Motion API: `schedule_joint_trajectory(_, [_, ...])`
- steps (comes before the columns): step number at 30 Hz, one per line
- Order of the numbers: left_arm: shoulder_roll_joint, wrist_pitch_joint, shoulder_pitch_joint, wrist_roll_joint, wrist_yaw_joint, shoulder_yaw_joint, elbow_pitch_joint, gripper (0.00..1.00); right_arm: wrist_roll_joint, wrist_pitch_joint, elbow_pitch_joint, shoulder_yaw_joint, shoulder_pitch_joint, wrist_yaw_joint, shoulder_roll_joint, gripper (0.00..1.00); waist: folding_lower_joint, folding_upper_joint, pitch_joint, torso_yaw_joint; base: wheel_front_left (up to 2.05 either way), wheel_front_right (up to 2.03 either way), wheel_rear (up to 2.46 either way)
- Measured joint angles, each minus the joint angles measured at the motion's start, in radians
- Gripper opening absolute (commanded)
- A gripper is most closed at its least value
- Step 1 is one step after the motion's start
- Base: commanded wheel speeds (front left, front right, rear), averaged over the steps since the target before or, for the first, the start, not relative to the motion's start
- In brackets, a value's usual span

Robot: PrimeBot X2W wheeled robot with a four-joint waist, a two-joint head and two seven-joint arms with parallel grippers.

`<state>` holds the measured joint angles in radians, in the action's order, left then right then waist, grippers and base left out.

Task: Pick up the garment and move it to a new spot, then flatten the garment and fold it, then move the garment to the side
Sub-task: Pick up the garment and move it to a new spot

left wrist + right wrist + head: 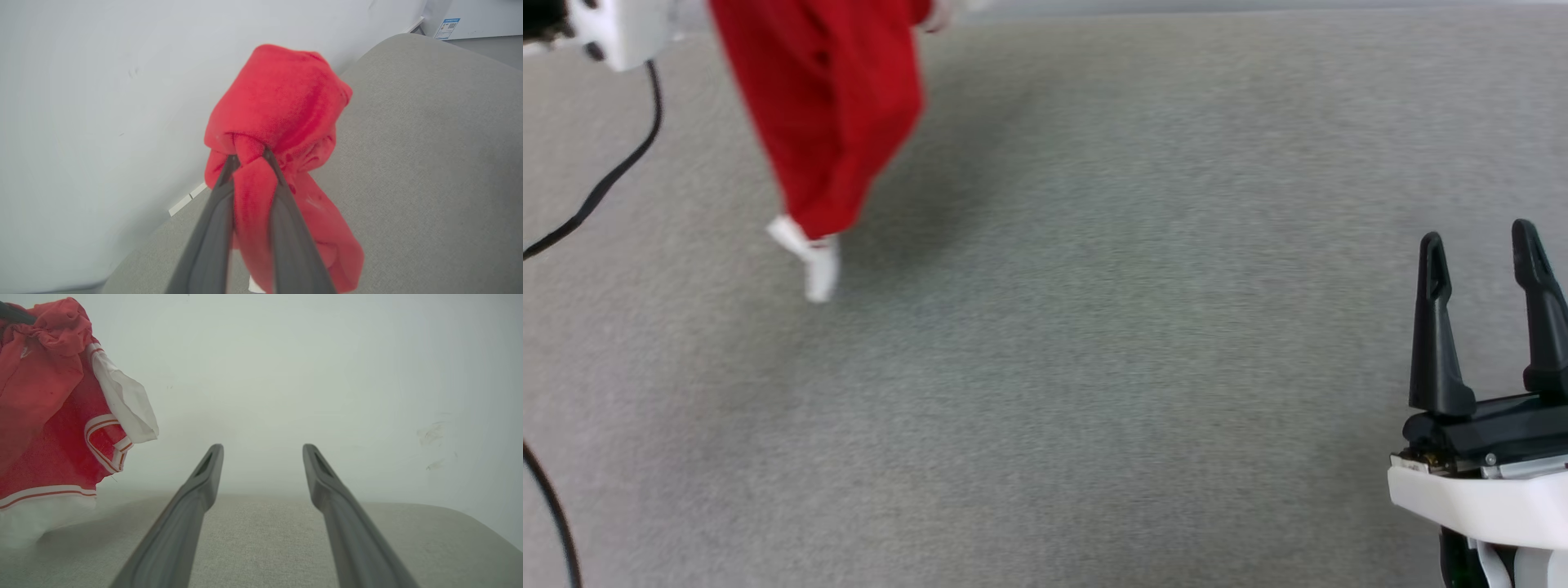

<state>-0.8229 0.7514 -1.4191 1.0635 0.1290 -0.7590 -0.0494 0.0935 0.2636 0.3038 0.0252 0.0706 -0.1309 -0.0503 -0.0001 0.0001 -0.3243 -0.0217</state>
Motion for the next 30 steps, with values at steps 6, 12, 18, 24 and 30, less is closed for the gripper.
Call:
schedule_joint_trajectory(6, [0.069, 0.002, -0.077, 0.019, 0.0, -0.086, 0.041, 0.0, 0.023, 0.0, -0.009, 0.002, -0.016, 0.0, 0.0, 1.0, 0.0, 0.0, 0.031, 0.078, 0.0, 0.0, 0.0])
schedule_joint_trajectory(12, [0.138, -0.023, -0.126, 0.041, 0.0, -0.182, 0.092, 0.0, 0.037, 0.0, -0.015, 0.006, -0.025, 0.0, 0.0, 1.0, 0.0, 0.0, 0.048, 0.14, 0.0, 0.0, 0.0])
schedule_joint_trajectory(18, [0.177, -0.07, -0.101, 0.049, 0.0, -0.302, 0.084, 0.0, 0.045, 0.0, -0.021, 0.007, -0.025, 0.0, 0.0, 1.0, 0.0, 0.0, 0.038, 0.17, 0.0, 0.0, 0.0])
schedule_joint_trajectory(24, [0.197, -0.151, 0.031, 0.036, 0.0, -0.442, 0.03, 0.0, 0.047, 0.0, -0.028, 0.009, -0.021, 0.0, 0.0, 1.0, 0.0, 0.0, 0.014, 0.174, 0.0, 0.0, 0.0])
schedule_joint_trajectory(30, [0.223, -0.222, 0.195, 0.016, 0.0, -0.508, -0.049, 0.0, 0.047, 0.0, -0.037, -0.004, -0.009, 0.0, 0.0, 1.0, 0.0001, 0.0, -0.012, 0.174, 0.0, 0.0, 0.0])
